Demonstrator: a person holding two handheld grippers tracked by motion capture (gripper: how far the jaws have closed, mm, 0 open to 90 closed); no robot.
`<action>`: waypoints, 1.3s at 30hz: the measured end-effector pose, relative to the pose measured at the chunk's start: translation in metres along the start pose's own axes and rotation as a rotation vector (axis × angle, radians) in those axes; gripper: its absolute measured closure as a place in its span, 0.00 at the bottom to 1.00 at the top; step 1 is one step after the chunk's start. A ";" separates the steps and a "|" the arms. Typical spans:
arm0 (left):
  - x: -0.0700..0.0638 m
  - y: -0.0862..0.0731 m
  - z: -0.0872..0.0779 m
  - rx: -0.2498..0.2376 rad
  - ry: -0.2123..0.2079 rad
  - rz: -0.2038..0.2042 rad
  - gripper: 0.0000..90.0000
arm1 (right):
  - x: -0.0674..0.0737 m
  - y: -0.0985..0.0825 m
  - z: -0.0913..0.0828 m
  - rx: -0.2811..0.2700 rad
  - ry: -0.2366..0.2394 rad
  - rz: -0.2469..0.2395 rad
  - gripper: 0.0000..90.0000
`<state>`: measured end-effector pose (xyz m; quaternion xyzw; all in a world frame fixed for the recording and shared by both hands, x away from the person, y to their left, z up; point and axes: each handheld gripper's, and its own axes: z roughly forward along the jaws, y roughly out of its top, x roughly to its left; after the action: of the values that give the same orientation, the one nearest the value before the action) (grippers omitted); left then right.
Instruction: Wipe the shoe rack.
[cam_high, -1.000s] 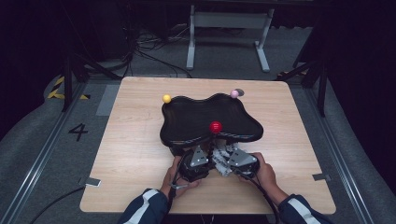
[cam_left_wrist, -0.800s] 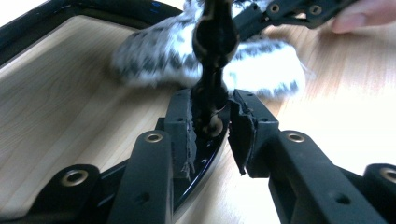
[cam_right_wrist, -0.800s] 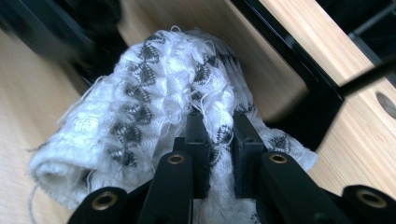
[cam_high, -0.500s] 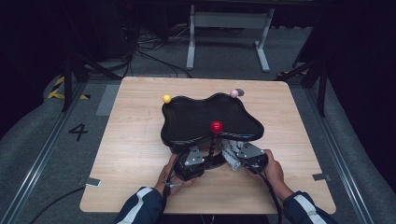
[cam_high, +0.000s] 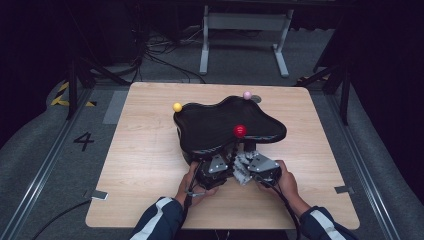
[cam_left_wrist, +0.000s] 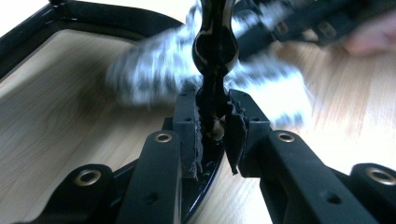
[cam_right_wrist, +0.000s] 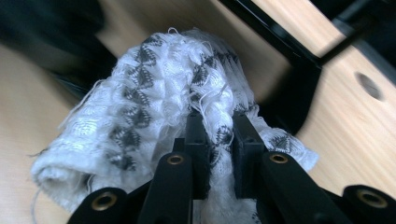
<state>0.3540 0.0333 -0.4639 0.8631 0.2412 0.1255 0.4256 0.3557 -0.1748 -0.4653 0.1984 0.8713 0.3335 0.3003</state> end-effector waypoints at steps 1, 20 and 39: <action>0.000 0.002 0.001 0.010 0.002 0.002 0.83 | 0.000 0.000 0.000 0.000 0.000 0.000 0.88; 0.009 -0.027 -0.028 0.032 0.021 0.030 0.63 | -0.007 -0.008 -0.001 -0.002 -0.019 0.000 0.88; 0.091 -0.070 -0.064 0.118 0.235 -0.206 0.39 | -0.008 -0.015 -0.003 0.014 -0.023 -0.019 0.87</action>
<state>0.3829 0.1605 -0.4802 0.8367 0.3836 0.1668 0.3535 0.3574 -0.1914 -0.4706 0.1961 0.8719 0.3224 0.3120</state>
